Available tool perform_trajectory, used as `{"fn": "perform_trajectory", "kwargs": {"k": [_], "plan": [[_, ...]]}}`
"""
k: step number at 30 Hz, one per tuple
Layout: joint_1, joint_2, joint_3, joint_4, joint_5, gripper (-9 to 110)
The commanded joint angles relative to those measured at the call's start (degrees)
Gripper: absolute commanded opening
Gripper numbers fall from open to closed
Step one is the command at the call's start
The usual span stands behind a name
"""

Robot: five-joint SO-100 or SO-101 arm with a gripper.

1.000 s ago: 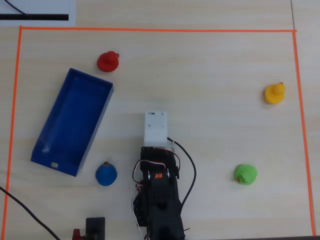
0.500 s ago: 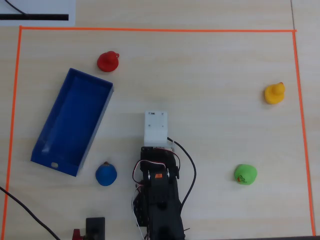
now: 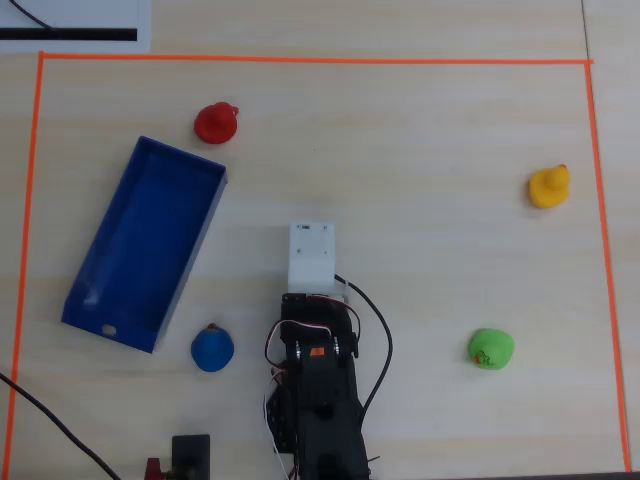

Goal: Grasp yellow duck and put it into box.

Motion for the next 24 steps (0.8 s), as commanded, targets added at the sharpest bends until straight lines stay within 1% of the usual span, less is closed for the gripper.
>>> {"fn": "perform_trajectory", "kwargs": {"k": [1, 17, 21, 24], "plan": [[-0.3, 0.0, -0.4, 1.1, 0.0, 1], [-0.2, 0.0, -0.4, 1.1, 0.1, 0], [-1.0, 0.0, -0.4, 1.1, -0.8, 0], [-1.1, 0.0, -0.4, 1.6, -4.8, 0]]}}
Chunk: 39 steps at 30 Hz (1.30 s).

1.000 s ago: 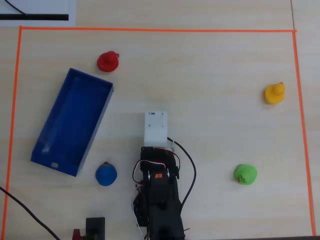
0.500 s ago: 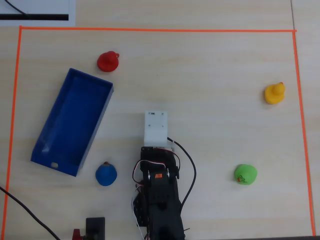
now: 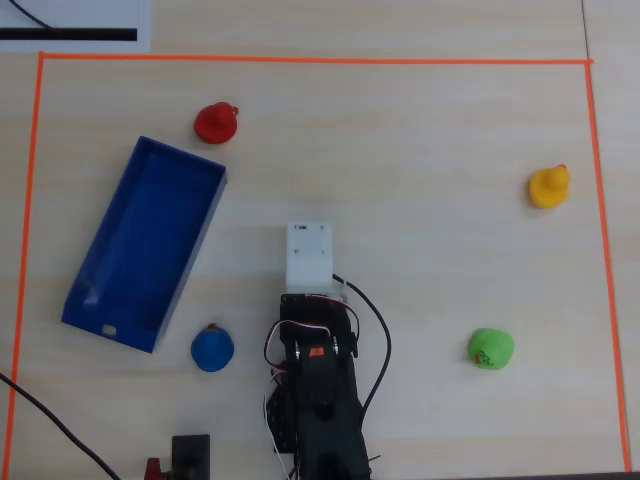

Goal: Grasp yellow duck and put it into box.

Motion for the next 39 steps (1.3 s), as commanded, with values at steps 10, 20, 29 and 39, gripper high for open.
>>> {"fn": "perform_trajectory", "kwargs": {"k": [10, 20, 29, 39], "plan": [[4.7, -15.6, -5.1, -28.5, -3.9, 0], [15.6, -51.2, -36.4, -36.9, -0.7, 2], [23.3, -63.2, -45.8, -44.0, -0.3, 1], [33.2, -73.5, -55.3, -48.3, -0.2, 8]]}}
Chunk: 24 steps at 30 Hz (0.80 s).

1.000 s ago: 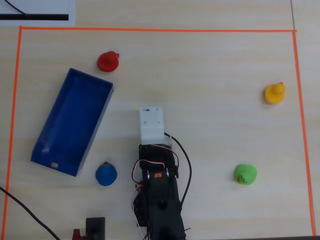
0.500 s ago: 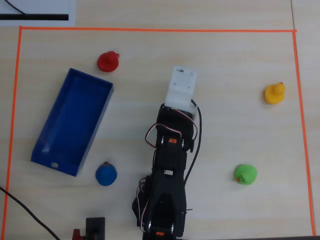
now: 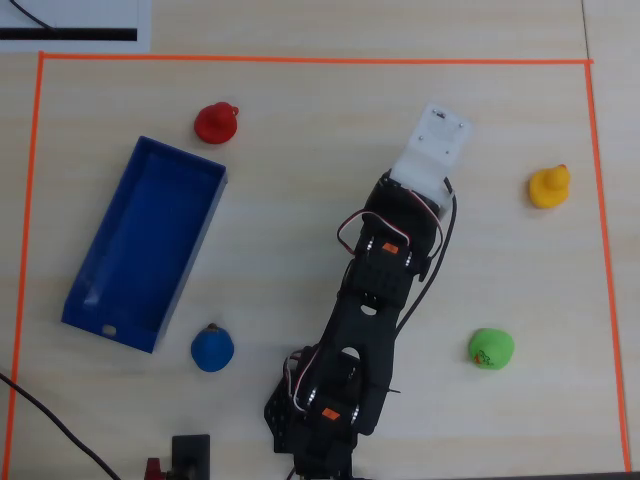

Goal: Grasp yellow duck and put it into box.

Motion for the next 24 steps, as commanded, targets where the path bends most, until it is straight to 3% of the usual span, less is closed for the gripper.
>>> {"fn": "perform_trajectory", "kwargs": {"k": [1, 13, 24], "plan": [[4.0, -2.7, -6.7, -2.3, 0.2, 8], [15.6, -10.8, -13.8, -4.4, 1.3, 10], [20.6, -13.2, -3.7, -21.3, 0.7, 11]]}}
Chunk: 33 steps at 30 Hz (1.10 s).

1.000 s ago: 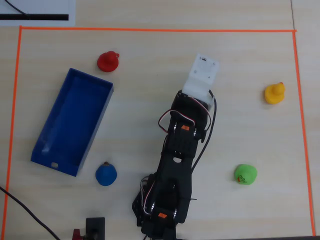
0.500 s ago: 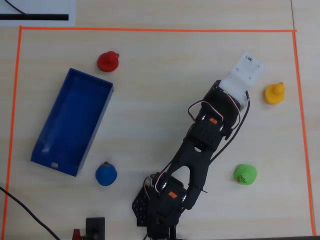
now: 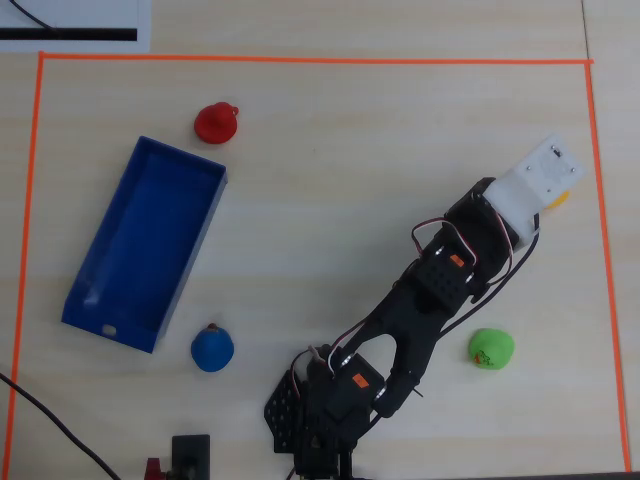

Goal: Grasp yellow duck and put it into box.

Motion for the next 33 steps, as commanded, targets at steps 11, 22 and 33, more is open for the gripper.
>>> {"fn": "perform_trajectory", "kwargs": {"k": [11, 22, 33], "plan": [[2.7, -4.6, 7.9, -23.5, 0.0, 13], [3.3, -8.9, 10.9, -36.7, 2.0, 18], [3.8, -20.4, 0.7, -37.0, 2.1, 25]]}}
